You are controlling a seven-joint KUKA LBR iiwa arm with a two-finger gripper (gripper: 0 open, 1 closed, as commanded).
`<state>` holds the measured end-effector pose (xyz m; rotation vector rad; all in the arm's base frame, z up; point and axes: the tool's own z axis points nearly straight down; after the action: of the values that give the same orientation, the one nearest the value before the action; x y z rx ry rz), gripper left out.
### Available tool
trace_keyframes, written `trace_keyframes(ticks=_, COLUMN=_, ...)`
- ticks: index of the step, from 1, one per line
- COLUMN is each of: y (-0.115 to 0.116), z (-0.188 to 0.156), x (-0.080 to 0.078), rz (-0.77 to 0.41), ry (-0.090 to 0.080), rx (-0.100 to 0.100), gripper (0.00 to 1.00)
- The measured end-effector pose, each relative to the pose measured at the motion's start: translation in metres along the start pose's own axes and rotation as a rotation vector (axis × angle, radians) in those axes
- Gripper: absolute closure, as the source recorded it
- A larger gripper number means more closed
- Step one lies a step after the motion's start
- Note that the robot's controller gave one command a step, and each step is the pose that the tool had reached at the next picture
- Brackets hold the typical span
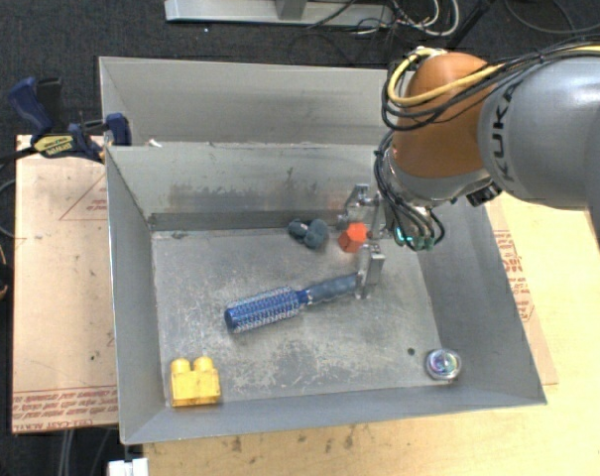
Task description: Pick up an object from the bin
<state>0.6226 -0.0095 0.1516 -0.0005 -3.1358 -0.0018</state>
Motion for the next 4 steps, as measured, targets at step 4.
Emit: trace_keyframes(ticks=4, y=0.122, z=0.081, x=0.047, rz=-0.310, ry=-0.017, rx=0.000, gripper=0.00)
